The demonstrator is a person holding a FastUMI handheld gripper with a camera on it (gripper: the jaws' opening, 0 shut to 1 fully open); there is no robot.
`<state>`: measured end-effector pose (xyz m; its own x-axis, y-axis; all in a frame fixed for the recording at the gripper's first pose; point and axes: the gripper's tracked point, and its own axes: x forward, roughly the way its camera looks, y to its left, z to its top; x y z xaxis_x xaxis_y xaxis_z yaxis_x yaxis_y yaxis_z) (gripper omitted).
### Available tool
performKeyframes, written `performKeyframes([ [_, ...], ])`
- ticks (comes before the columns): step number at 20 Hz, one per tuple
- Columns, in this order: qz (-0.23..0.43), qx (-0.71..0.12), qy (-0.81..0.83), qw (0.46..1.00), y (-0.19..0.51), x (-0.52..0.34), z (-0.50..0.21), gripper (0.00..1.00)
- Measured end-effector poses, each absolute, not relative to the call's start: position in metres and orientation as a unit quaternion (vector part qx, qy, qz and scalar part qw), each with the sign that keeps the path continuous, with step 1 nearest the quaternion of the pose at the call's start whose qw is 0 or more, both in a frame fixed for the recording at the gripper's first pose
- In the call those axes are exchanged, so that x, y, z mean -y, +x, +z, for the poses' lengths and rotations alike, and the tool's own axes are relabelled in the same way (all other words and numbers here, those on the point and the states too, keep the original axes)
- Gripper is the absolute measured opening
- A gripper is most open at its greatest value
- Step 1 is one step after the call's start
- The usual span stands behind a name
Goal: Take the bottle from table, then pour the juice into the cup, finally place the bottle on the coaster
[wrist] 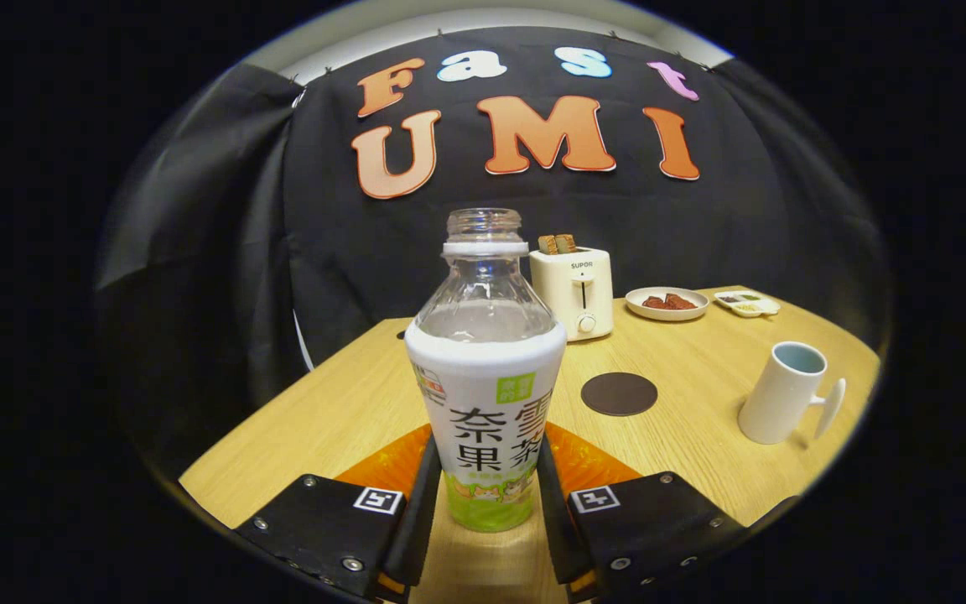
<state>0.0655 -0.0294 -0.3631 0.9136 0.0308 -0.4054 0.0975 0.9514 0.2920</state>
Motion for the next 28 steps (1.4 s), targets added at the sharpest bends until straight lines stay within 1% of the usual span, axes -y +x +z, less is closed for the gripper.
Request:
performKeyframes([
  [5,-0.021,-0.182,0.281,0.942,0.070,0.050,-0.348,0.58],
  [11,-0.028,-0.139,0.429,0.892,0.069,0.088,-0.336,0.58],
  [19,-0.064,-0.120,0.551,0.823,0.070,0.130,-0.358,0.58],
  [23,-0.059,-0.119,0.602,0.788,0.070,0.131,-0.359,0.58],
  [28,-0.066,-0.083,0.668,0.737,0.082,0.138,-0.354,0.58],
])
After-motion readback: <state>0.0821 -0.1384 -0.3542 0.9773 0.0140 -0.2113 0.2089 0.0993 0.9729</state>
